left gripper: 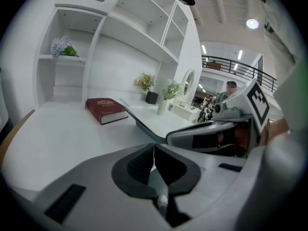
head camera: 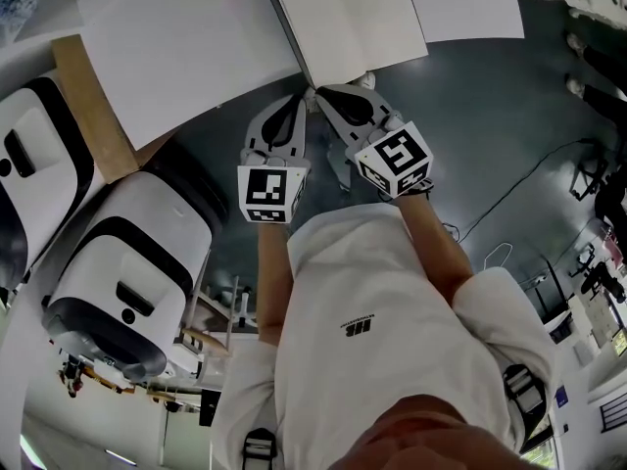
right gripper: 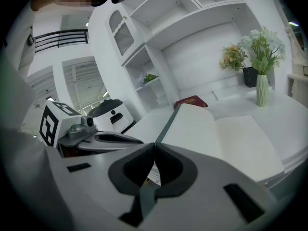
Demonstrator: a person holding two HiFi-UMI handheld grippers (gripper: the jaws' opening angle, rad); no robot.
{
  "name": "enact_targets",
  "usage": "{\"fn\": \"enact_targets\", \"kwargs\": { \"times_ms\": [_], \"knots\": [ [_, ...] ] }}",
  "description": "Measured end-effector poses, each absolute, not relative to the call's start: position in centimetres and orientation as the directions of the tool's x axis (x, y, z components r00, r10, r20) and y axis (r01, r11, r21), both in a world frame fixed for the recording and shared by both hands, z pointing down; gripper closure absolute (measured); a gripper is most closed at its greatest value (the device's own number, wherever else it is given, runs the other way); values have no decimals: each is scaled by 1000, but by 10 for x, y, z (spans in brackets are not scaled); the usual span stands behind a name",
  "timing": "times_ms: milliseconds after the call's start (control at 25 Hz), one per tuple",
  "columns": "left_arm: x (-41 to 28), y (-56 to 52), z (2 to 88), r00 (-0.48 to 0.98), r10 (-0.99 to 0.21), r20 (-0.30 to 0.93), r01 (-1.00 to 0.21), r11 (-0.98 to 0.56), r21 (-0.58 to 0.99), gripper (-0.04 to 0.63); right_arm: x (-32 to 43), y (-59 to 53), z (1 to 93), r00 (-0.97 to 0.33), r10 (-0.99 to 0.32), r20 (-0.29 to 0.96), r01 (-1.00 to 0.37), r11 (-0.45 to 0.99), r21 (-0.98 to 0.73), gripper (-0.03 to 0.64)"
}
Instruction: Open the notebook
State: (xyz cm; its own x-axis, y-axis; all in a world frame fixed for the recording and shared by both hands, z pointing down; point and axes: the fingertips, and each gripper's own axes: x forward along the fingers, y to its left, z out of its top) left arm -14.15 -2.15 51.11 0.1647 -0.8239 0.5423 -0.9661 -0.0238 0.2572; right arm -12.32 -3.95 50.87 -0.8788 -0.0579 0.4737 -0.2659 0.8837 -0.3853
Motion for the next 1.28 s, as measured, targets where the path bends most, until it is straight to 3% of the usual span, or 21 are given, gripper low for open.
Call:
{"fn": "enact_targets", "kwargs": {
  "times_ms": [1280],
  "knots": [
    [-180, 1, 548, 95, -811, 578, -960, 77, 267, 595, -164, -12, 572, -838, 27, 545, -213, 903, -372, 612]
  ]
}}
